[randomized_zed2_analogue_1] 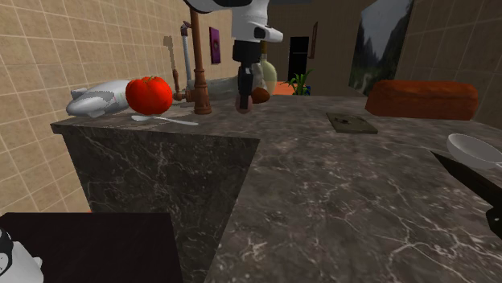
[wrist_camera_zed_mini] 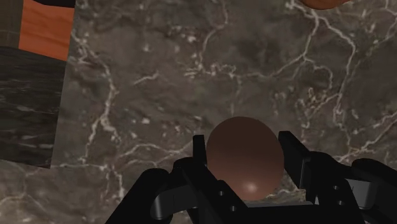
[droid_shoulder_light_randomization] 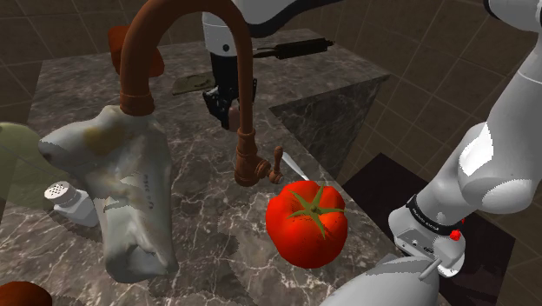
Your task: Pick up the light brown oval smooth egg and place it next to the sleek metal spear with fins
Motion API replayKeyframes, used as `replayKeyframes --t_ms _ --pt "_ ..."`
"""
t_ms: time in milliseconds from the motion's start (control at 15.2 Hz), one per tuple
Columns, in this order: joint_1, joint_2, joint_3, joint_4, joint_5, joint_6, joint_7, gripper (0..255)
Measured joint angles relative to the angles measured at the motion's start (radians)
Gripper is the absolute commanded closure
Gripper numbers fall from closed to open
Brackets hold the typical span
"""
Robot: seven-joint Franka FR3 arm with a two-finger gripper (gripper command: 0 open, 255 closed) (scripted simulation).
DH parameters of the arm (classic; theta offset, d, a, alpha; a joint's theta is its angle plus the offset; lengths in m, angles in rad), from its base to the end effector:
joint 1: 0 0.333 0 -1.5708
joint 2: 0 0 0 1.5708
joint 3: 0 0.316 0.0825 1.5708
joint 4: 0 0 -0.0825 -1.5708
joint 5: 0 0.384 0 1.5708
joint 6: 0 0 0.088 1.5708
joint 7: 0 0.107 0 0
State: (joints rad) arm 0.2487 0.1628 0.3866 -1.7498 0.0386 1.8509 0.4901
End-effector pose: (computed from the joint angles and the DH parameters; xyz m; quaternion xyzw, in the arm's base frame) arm 0.4893 0.3502 0.4753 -0.9964 -0.0651 0.0473 0.0281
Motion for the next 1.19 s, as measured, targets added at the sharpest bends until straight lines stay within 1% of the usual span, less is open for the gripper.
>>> replayKeyframes --t_ms 858,1188 --pt "0.003 -0.003 0.002 0.170 0.000 -0.173 0.012 255" --pt "0.006 0.007 0.004 0.251 -0.004 -0.243 0.019 255"
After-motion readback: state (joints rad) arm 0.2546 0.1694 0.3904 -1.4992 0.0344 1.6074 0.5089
